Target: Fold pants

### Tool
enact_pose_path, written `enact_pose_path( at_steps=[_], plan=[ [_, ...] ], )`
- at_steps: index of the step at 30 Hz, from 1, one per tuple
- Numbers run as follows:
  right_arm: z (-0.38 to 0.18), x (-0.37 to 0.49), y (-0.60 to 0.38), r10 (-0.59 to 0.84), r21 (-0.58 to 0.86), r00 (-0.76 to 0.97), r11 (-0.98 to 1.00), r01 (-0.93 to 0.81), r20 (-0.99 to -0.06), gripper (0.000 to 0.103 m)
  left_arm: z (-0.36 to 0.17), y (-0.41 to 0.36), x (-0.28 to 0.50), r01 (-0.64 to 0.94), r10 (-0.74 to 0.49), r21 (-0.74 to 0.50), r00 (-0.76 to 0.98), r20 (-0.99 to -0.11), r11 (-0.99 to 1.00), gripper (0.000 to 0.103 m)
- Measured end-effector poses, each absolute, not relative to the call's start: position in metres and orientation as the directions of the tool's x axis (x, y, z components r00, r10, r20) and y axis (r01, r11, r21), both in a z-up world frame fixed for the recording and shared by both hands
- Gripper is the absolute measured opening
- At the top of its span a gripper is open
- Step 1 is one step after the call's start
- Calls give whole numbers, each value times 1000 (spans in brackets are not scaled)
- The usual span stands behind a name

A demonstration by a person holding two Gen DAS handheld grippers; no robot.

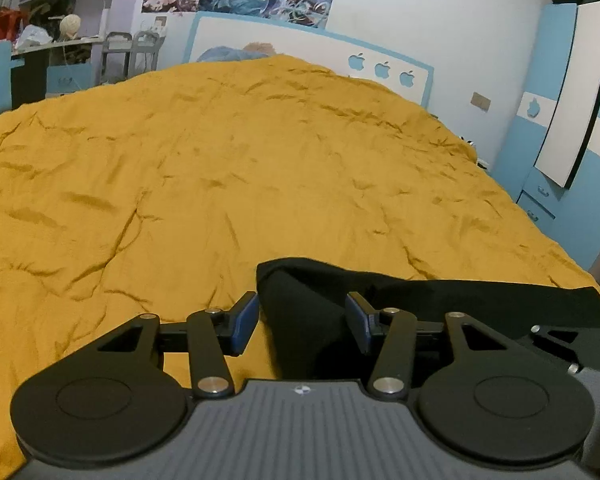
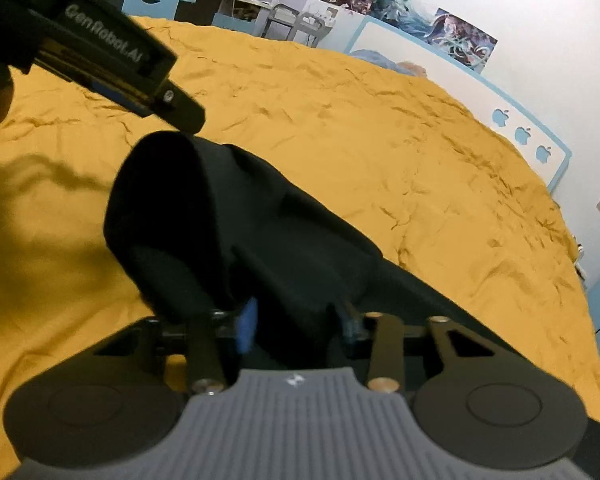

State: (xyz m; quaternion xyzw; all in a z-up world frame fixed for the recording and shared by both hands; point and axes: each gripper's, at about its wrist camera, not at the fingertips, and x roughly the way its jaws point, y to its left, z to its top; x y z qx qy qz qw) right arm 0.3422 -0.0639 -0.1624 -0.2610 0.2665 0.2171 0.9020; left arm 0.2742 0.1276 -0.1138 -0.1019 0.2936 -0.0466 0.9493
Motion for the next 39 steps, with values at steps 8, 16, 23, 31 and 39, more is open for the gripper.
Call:
enact_pose_path(
  at_steps=[8, 16, 23, 31, 39],
  plan=[
    [-157, 369, -191, 274, 420, 762, 908, -3, -587, 22, -112, 130, 269, 50, -169, -225, 820, -546, 973, 59],
    [-174, 374, -221, 379, 570, 722, 821, 27, -580, 36, -123, 121, 252, 144, -182, -113, 802, -569, 983, 59],
    [-179, 383, -215, 372, 576, 717, 816, 51, -590, 11, -138, 92, 262, 213, -120, 77, 774, -622, 974, 59],
    [-153, 374, -228, 391, 604, 790, 796, -33, -472, 0, -130, 86, 264, 95, -7, 141, 852, -523, 985, 13],
    [-163, 369, -247, 356, 534, 732, 845, 12, -581, 2, -154, 86, 255, 144, -4, 149, 731, -683, 978, 18]
  ],
)
